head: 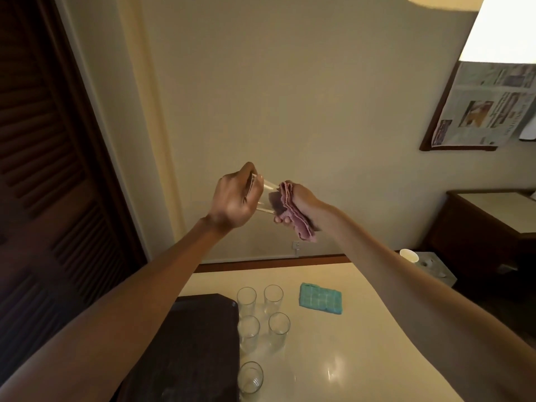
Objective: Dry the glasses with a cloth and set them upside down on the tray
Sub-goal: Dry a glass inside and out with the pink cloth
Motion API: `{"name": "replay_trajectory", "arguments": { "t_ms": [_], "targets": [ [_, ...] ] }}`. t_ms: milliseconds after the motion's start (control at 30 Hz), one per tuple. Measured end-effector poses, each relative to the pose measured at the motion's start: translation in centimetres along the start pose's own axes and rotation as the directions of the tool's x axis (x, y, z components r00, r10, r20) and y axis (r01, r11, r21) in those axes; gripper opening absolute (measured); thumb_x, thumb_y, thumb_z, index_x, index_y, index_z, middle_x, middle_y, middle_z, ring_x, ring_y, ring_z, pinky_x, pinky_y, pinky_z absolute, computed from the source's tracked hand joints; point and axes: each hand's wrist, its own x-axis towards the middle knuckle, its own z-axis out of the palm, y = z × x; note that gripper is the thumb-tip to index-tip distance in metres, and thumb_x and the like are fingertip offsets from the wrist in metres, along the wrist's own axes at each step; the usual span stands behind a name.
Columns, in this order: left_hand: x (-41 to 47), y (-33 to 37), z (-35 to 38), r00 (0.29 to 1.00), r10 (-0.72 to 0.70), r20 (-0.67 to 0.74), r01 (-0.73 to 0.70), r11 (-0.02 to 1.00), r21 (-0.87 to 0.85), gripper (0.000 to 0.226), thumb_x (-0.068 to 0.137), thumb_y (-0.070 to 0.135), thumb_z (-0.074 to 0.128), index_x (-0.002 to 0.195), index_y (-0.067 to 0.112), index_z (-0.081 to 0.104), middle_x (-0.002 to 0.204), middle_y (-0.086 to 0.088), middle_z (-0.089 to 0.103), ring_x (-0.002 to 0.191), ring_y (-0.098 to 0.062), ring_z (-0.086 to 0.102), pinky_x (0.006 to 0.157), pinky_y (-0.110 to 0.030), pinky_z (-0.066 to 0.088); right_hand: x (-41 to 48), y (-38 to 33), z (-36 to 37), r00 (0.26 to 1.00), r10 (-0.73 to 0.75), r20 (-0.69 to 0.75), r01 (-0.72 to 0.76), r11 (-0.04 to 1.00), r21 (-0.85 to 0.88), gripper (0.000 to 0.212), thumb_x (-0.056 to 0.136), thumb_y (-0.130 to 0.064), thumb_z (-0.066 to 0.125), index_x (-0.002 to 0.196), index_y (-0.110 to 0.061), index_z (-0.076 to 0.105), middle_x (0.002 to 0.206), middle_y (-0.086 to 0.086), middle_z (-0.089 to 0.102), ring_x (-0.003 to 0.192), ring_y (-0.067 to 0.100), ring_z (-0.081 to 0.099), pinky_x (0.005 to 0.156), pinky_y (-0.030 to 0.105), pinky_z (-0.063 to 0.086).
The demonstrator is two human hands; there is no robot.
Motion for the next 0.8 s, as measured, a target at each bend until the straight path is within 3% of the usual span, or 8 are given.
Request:
{"name": "replay_trajectory", "arguments": {
  "t_ms": [100, 233, 300, 433, 533, 600, 700, 800],
  "targets": [
    [0.7, 1.0, 0.8, 0.929, -0.370, 0.035, 0.371, 0.924, -0.093, 0.044, 0.102, 0.043, 0.036, 0.079, 0.008, 0.050, 0.063, 0.000, 0.049, 0.059, -0.023, 0.047, 0.057, -0.035, 0.037, 0.7, 1.3, 0.5, 0.964, -0.226, -0.139, 0.220, 0.974, -0.056, 0.053, 0.103, -0.045, 0.031, 0.081, -0.006, 0.060, 0.061, 0.013, 0.060, 0.049, 0.022, 0.056, 0.051, 0.031, 0.050],
    [2.6, 2.4, 1.1, 0.444, -0.835, 0.325, 0.896, 0.419, -0.149, 0.054, 0.101, 0.050, 0.035, 0.081, 0.006, 0.060, 0.073, -0.010, 0.060, 0.060, -0.024, 0.051, 0.052, -0.029, 0.037, 1.5, 2.5, 0.1, 0.830, -0.517, -0.211, 0.420, 0.827, -0.374, 0.049, 0.105, -0.045, 0.026, 0.091, -0.008, 0.055, 0.070, 0.021, 0.061, 0.058, 0.024, 0.060, 0.054, 0.034, 0.048],
    [2.8, 2.7, 1.3, 0.506, -0.826, 0.248, 0.860, 0.505, -0.075, 0.058, 0.095, 0.055, 0.035, 0.084, 0.005, 0.063, 0.080, -0.014, 0.066, 0.066, -0.027, 0.058, 0.055, -0.031, 0.040, 1.2, 2.0, 0.0, 0.885, -0.413, -0.214, 0.352, 0.896, -0.273, 0.049, 0.104, -0.043, 0.026, 0.091, -0.006, 0.056, 0.069, 0.016, 0.060, 0.057, 0.024, 0.059, 0.057, 0.035, 0.048],
    [0.7, 1.9, 1.6, 0.954, -0.299, -0.004, 0.299, 0.954, -0.010, 0.054, 0.099, 0.053, 0.034, 0.079, 0.006, 0.053, 0.064, -0.009, 0.055, 0.057, -0.022, 0.050, 0.054, -0.035, 0.036, -0.2, 0.2, -1.0, 0.998, 0.023, -0.051, -0.023, 1.000, -0.006, 0.042, 0.105, -0.033, 0.029, 0.087, -0.007, 0.057, 0.063, 0.011, 0.058, 0.037, 0.016, 0.049, 0.037, 0.020, 0.040],
    [-0.1, 1.0, 1.4, 0.998, -0.060, -0.014, 0.060, 0.998, -0.027, 0.043, 0.106, 0.043, 0.036, 0.084, 0.010, 0.049, 0.061, -0.001, 0.048, 0.049, -0.018, 0.044, 0.047, -0.030, 0.031, -0.9, 0.2, -1.3, 0.999, 0.032, 0.013, -0.032, 0.999, 0.000, 0.041, 0.105, -0.032, 0.029, 0.094, -0.006, 0.059, 0.060, 0.011, 0.059, 0.037, 0.015, 0.048, 0.034, 0.019, 0.037],
    [0.2, 1.4, 1.9, 0.980, -0.196, -0.014, 0.195, 0.980, -0.046, 0.041, 0.102, 0.042, 0.036, 0.080, 0.009, 0.048, 0.060, 0.003, 0.046, 0.052, -0.016, 0.043, 0.051, -0.030, 0.032, -0.4, 1.1, -1.1, 0.996, -0.073, -0.044, 0.076, 0.995, 0.070, 0.046, 0.105, -0.036, 0.028, 0.088, -0.007, 0.060, 0.060, 0.009, 0.059, 0.042, 0.017, 0.052, 0.042, 0.024, 0.045],
    [1.8, 2.5, 2.4, 0.677, -0.720, 0.153, 0.733, 0.642, -0.224, 0.053, 0.094, 0.050, 0.038, 0.076, 0.005, 0.058, 0.064, -0.004, 0.056, 0.061, -0.025, 0.050, 0.058, -0.034, 0.037, 0.7, 2.6, -0.6, 0.888, -0.418, -0.192, 0.366, 0.895, -0.255, 0.056, 0.101, -0.049, 0.021, 0.088, -0.006, 0.056, 0.067, 0.014, 0.062, 0.054, 0.026, 0.060, 0.056, 0.040, 0.052],
    [2.7, 3.3, 2.5, 0.323, -0.869, 0.376, 0.924, 0.203, -0.325, 0.050, 0.099, 0.048, 0.043, 0.083, 0.003, 0.060, 0.071, -0.012, 0.056, 0.050, -0.020, 0.044, 0.049, -0.027, 0.034, 1.1, 3.3, -0.5, 0.723, -0.640, -0.258, 0.479, 0.734, -0.481, 0.047, 0.106, -0.046, 0.019, 0.083, -0.017, 0.048, 0.069, 0.006, 0.058, 0.059, 0.019, 0.058, 0.053, 0.029, 0.044]
  ]
}}
